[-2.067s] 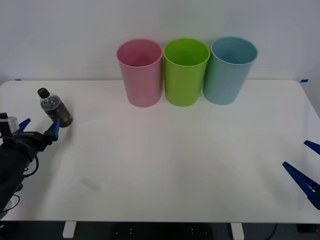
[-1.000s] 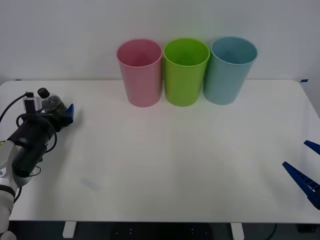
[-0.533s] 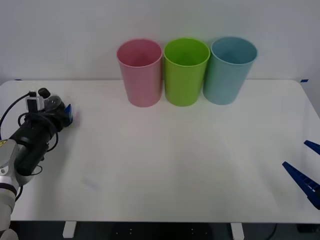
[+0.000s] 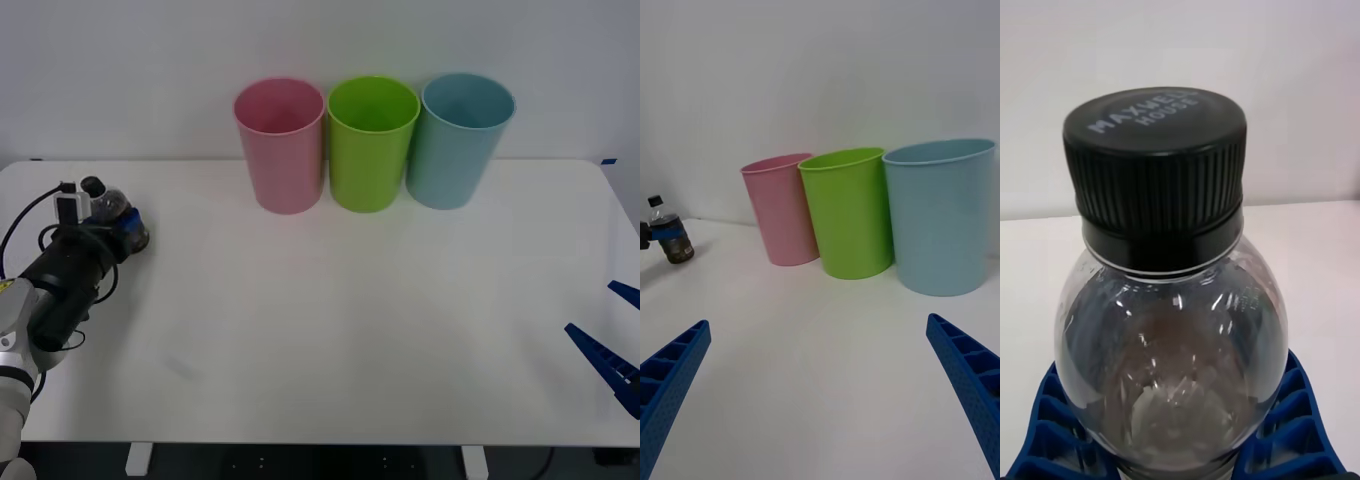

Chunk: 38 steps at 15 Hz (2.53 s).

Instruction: Grasp the object on the table and drop it into the matching bin: aluminum can to the light blue bin, PET bottle to the pink bin.

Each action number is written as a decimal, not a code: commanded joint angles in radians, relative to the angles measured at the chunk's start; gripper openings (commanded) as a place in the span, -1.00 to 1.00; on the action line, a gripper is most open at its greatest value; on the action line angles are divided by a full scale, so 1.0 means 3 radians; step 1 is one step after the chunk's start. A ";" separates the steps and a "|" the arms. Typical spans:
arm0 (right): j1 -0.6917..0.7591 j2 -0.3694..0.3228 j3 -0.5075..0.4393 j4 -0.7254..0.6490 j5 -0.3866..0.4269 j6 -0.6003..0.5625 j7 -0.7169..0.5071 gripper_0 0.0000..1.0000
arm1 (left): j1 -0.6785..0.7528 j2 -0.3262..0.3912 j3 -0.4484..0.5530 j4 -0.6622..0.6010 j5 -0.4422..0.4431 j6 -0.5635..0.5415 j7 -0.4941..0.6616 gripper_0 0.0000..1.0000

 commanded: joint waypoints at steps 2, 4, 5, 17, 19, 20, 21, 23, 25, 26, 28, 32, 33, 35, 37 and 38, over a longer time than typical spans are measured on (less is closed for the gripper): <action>0.0000 0.0000 0.0000 0.0000 0.0000 0.0000 0.0000 1.00 | 0.0129 0.0001 -0.0015 -0.0237 0.0139 -0.0227 0.0020 -1.00; 0.0000 0.0000 0.0000 0.0000 0.0000 0.0000 0.0000 1.00 | 0.0246 0.0001 -0.0036 -0.0457 0.0170 -0.0309 0.0036 -1.00; 0.0000 0.0000 0.0000 0.0000 0.0000 0.0000 0.0000 1.00 | 0.0318 0.0001 -0.0041 -0.0590 0.0185 -0.0370 0.0041 -1.00; 0.0000 0.0000 0.0000 0.0000 0.0000 0.0000 0.0000 1.00 | 0.0978 0.0001 -0.0174 -0.2088 0.0431 -0.0421 0.0266 -1.00; 0.0000 0.0000 0.0000 0.0000 0.0000 0.0000 0.0000 1.00 | 0.0973 0.0001 -0.0174 -0.2251 0.0405 -0.0411 0.0434 -1.00; 0.0000 0.0000 0.0000 0.0000 0.0000 0.0000 0.0000 1.00 | 0.0967 0.0001 -0.0179 -0.2374 0.0272 -0.0406 0.0644 -1.00; 0.0000 0.0000 0.0000 0.0000 0.0000 0.0000 0.0000 1.00 | 0.0962 0.0001 -0.0184 -0.2487 0.0211 -0.0411 0.0833 -1.00; 0.0000 0.0000 0.0000 0.0000 0.0000 0.0000 0.0000 1.00 | 0.0896 0.0011 -0.0230 -0.2599 0.0093 -0.0406 0.1130 -1.00; 0.0000 0.0000 0.0000 0.0000 0.0000 0.0000 0.0000 1.00 | 0.0737 0.0021 -0.0256 -0.2604 -0.0086 -0.0411 0.1385 -1.00; 0.0000 0.0000 0.0000 0.0000 0.0000 0.0000 0.0000 1.00 | 0.0645 0.0036 -0.0266 -0.2604 -0.0203 -0.0432 0.1570 -1.00; 0.0000 0.0000 0.0000 0.0000 0.0000 0.0000 0.0000 1.00 | 0.0482 0.0072 -0.0297 -0.2594 -0.0418 -0.0493 0.1876 -1.00; 0.0000 0.0000 0.0000 0.0000 0.0000 0.0000 0.0000 1.00 | 0.0119 0.0067 -0.0373 -0.2405 -0.0689 -0.0600 0.2142 -1.00; 0.0000 0.0000 0.0000 0.0000 0.0000 0.0000 0.0000 1.00 | 0.0021 0.0067 -0.0373 -0.2323 -0.0730 -0.0646 0.2152 -1.00; 0.0000 0.0000 0.0000 0.0000 0.0000 0.0000 0.0000 1.00 | -0.0239 0.0067 -0.0368 -0.2098 -0.0889 -0.0749 0.2163 -1.00; 0.0000 0.0000 0.0000 0.0000 0.0000 0.0000 0.0000 1.00 | -0.0521 0.0067 -0.0368 -0.1837 -0.1083 -0.0902 0.2168 -1.00; 0.0000 0.0000 0.0000 0.0000 0.0000 0.0000 0.0000 1.00 | -0.0659 0.0067 -0.0373 -0.1709 -0.1175 -0.0969 0.2173 -1.00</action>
